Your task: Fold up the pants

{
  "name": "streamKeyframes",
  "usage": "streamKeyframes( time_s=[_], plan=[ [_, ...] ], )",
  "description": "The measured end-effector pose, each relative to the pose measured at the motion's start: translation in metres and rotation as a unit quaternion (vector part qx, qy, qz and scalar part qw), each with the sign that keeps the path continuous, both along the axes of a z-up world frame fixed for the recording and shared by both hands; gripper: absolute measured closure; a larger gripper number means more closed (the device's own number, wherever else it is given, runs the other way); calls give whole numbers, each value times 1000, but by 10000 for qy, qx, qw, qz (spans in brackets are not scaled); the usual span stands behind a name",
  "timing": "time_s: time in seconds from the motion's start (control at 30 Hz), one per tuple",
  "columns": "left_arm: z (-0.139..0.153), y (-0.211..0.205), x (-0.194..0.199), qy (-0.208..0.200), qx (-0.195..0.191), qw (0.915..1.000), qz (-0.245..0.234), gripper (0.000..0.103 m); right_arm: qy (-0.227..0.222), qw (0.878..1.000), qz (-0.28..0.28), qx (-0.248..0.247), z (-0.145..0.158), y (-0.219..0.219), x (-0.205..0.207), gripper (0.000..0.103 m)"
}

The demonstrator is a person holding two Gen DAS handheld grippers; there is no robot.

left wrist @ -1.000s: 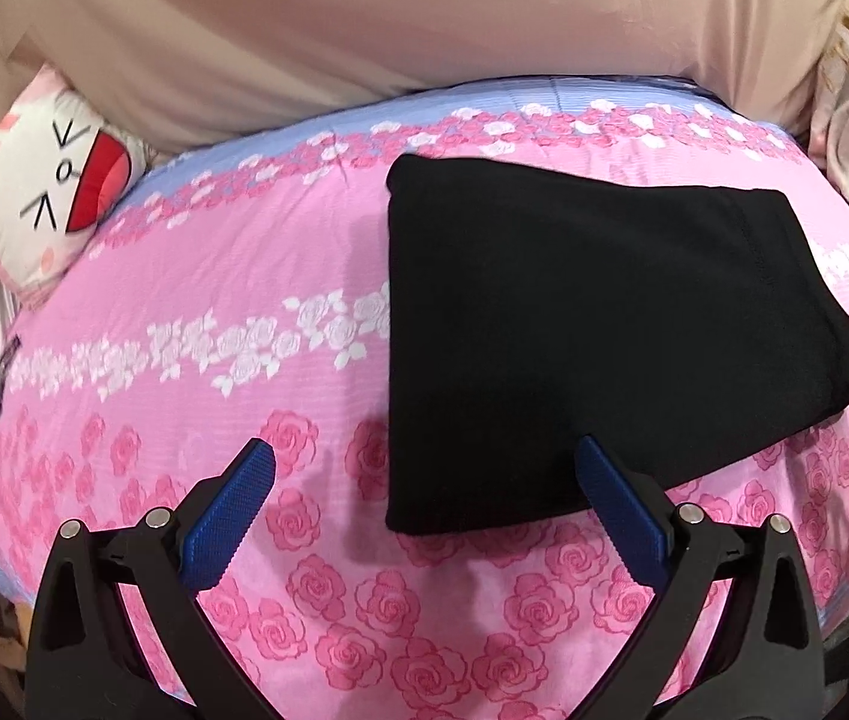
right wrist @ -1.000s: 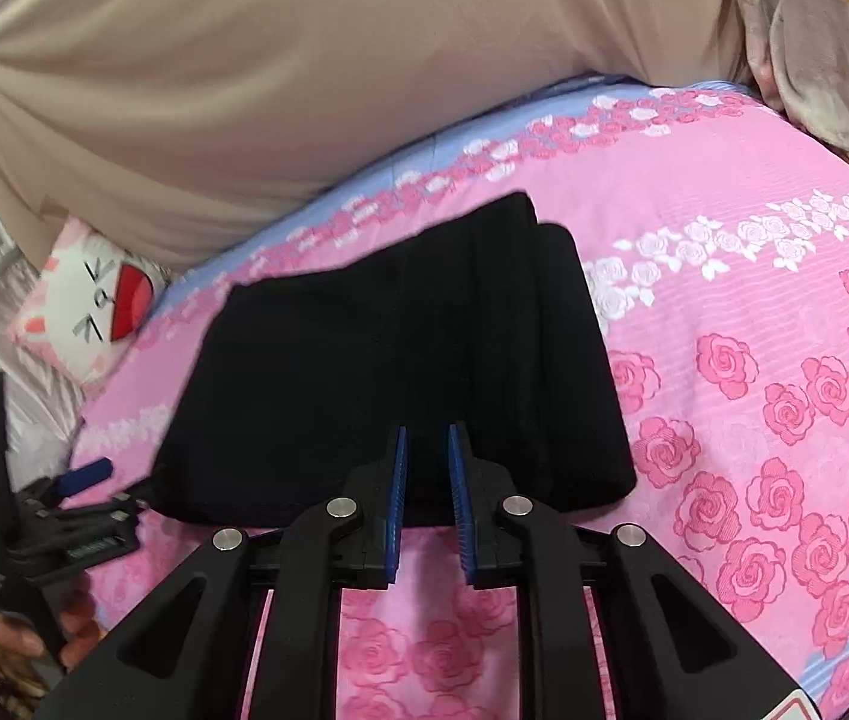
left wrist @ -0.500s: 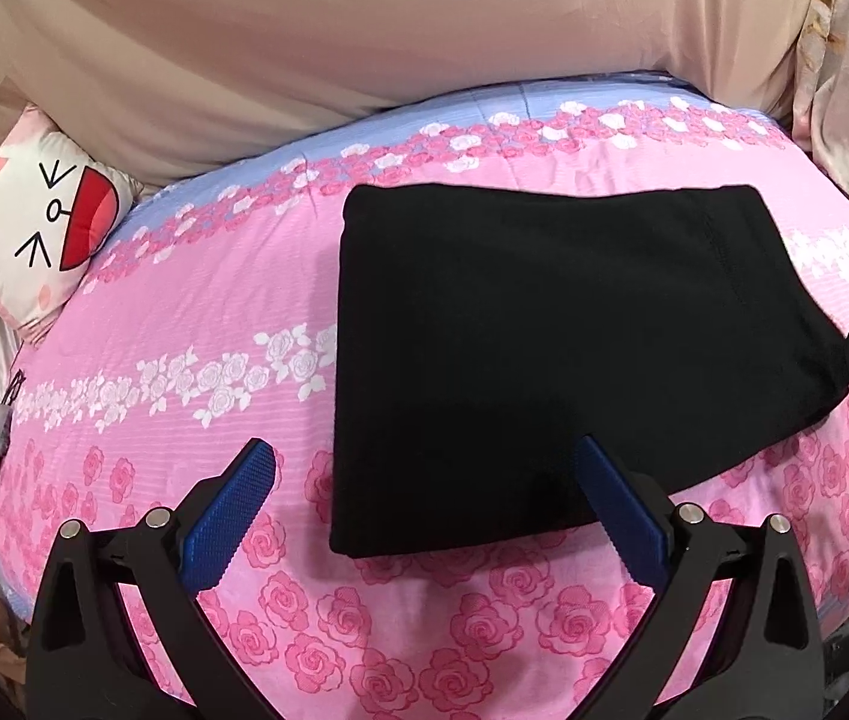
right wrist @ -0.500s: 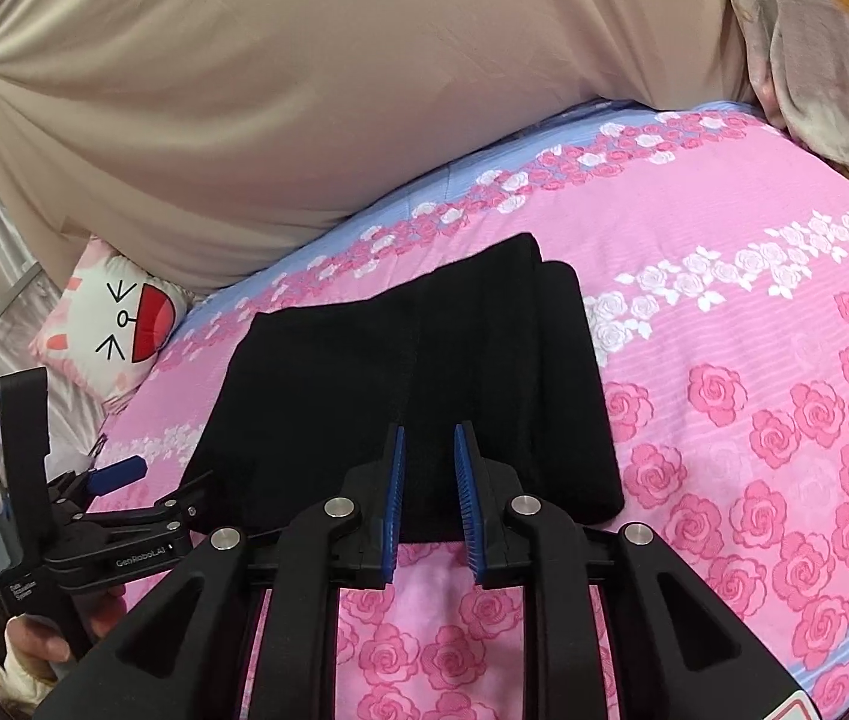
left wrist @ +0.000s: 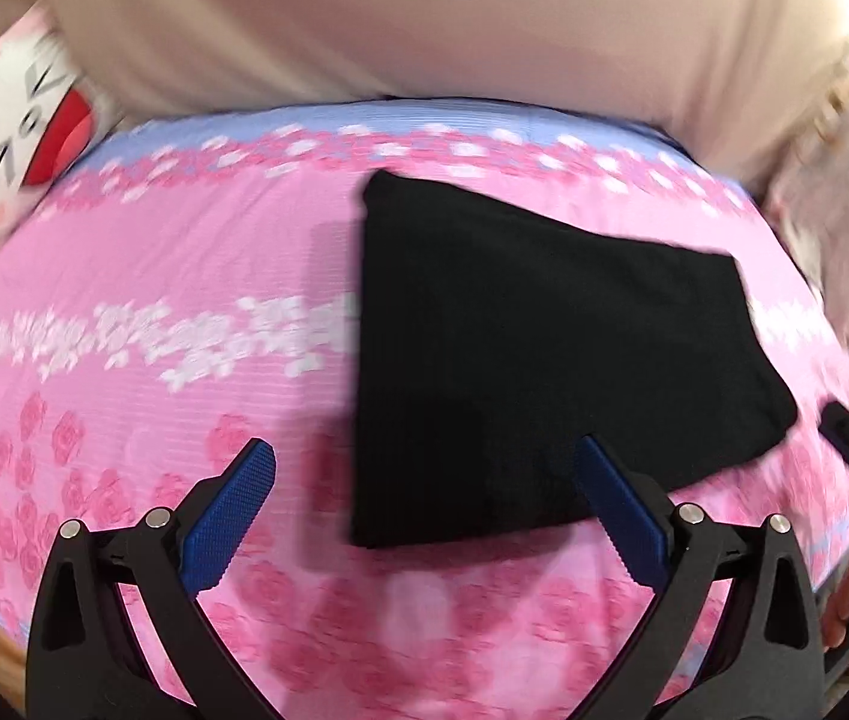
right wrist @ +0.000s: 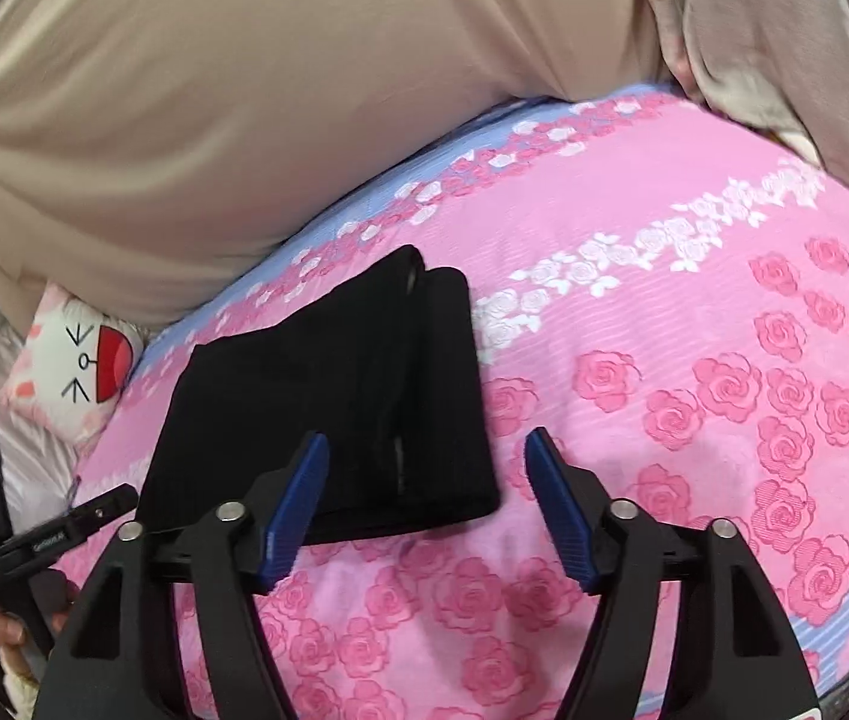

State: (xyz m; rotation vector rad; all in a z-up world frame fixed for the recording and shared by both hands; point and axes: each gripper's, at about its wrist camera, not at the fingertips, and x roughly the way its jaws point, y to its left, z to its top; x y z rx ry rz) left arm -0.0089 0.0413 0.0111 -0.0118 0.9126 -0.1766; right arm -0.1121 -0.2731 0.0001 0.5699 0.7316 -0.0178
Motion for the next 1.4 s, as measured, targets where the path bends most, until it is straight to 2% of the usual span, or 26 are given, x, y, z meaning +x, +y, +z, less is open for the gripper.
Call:
streamKeyframes(
  time_s=[0.07, 0.13, 0.17, 0.23, 0.27, 0.3, 0.33, 0.43, 0.5, 0.53, 0.57, 0.6, 0.67, 0.77, 0.87, 1.0, 1.07, 1.17, 1.27, 1.4],
  plan=[
    [-7, 18, 11, 180, -147, 9994, 245, 5, 183, 9981, 183, 562, -13, -6, 13, 24],
    [-16, 33, 22, 473, -665, 9963, 280, 5, 321, 9946, 362, 920, -23, -8, 24, 24],
    [-25, 36, 30, 679, -944, 9929, 268, 5, 427, 9934, 369, 995, -30, -7, 31, 24],
    [-41, 33, 39, 1014, -1117, 9883, 233, 5, 589, 9934, 313, 929, -41, -1, 39, 23],
    [-47, 29, 42, 1102, -1182, 9867, 174, 5, 462, 9948, 286, 856, -39, 2, 37, 20],
    [-52, 22, 44, 1124, -1193, 9864, 71, 5, 476, 9954, 293, 772, -39, 6, 38, 18],
    [-51, 15, 44, 992, -1034, 9897, -2, 5, 467, 9961, 302, 684, -39, 9, 38, 18],
    [-54, -3, 49, 773, -881, 9929, -217, 5, 471, 9968, 350, 534, -38, 16, 43, 16],
    [-53, -12, 54, 723, -974, 9918, -400, 9, 453, 9970, 342, 522, -38, 18, 48, 19],
    [-52, -17, 56, 689, -1053, 9910, -456, 21, 453, 9969, 341, 538, -39, 19, 50, 23],
    [-51, -20, 57, 714, -1067, 9907, -446, 25, 481, 9969, 377, 502, -41, 21, 54, 39],
    [-49, -21, 59, 718, -1082, 9907, -399, 28, 485, 9962, 440, 582, -43, 21, 57, 49],
    [-45, -22, 62, 705, -1125, 9903, -405, 48, 457, 9952, 491, 712, -43, 24, 62, 56],
    [-26, -19, 59, 605, -1250, 9891, -482, 67, 338, 9959, 525, 656, -28, 28, 58, 61],
    [-8, -16, 50, 487, -1233, 9895, -579, 70, 186, 9967, 620, 486, -6, 37, 48, 62],
    [10, -4, 22, 608, -1375, 9851, -841, 70, 226, 9954, 762, 534, 9, 38, 20, 62],
    [8, 4, 5, 772, -1403, 9828, -924, 70, 340, 9937, 844, 650, 6, 41, 3, 61],
    [-10, 6, -17, 939, -1057, 9858, -902, 69, 621, 9933, 836, 498, -15, 50, -13, 61],
    [-21, 4, -26, 895, -858, 9892, -780, 69, 625, 9939, 723, 558, -27, 51, -18, 61],
    [-10, -2, -33, 628, -699, 9926, -769, 69, 484, 9955, 739, 340, -17, 54, -20, 61]
  ],
)
